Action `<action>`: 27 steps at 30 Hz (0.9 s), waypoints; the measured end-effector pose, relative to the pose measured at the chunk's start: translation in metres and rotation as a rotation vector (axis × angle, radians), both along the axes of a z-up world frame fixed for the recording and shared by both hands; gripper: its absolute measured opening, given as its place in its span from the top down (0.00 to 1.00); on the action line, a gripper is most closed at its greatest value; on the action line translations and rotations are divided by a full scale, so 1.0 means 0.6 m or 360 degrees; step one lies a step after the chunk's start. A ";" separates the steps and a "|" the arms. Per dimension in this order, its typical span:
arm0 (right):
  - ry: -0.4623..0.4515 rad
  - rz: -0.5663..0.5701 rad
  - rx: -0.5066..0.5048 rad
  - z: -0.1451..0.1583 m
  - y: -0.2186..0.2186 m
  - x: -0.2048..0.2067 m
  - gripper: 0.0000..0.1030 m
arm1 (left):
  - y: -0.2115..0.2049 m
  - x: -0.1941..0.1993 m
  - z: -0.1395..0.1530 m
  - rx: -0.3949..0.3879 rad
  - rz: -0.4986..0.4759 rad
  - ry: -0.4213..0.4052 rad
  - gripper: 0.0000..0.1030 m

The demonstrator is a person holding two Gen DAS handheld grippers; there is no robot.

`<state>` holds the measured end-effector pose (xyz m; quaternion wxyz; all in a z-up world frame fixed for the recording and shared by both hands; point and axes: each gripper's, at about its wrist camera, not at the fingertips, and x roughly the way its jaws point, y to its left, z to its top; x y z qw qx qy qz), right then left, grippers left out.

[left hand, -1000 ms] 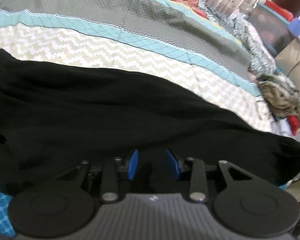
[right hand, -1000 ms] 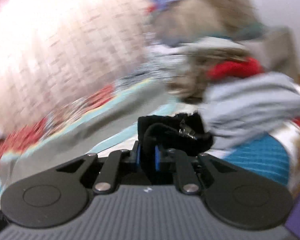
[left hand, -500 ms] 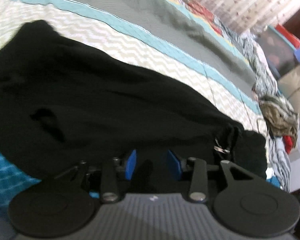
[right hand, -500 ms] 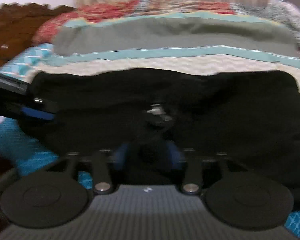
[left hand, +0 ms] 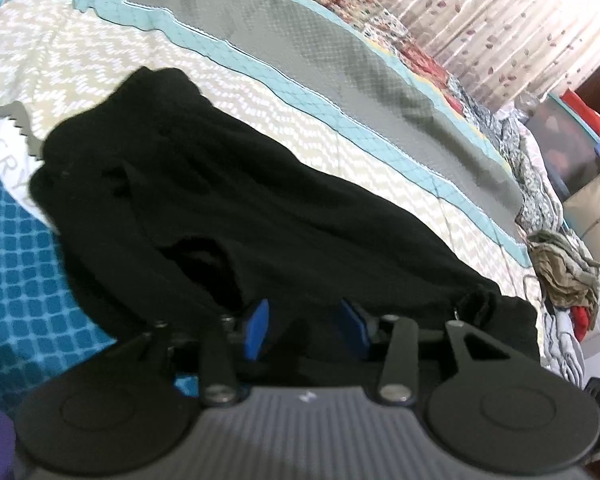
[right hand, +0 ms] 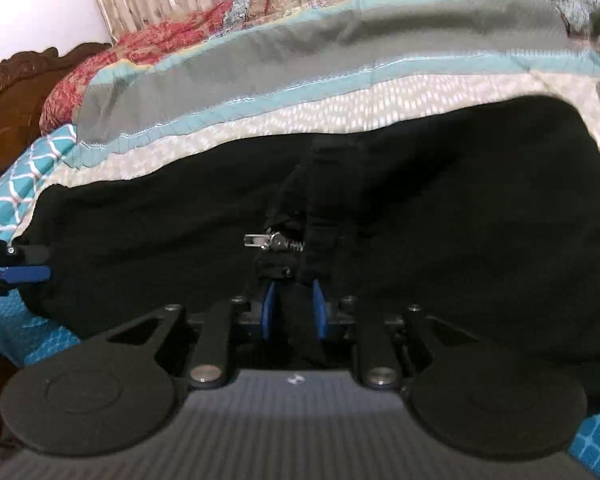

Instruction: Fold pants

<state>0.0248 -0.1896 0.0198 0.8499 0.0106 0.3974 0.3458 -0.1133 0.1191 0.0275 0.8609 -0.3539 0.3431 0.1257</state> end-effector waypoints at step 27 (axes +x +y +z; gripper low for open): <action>0.0098 -0.0102 0.0163 0.065 -0.027 -0.019 0.74 | 0.194 -0.072 -0.072 -0.0361 0.0723 -0.0188 0.69</action>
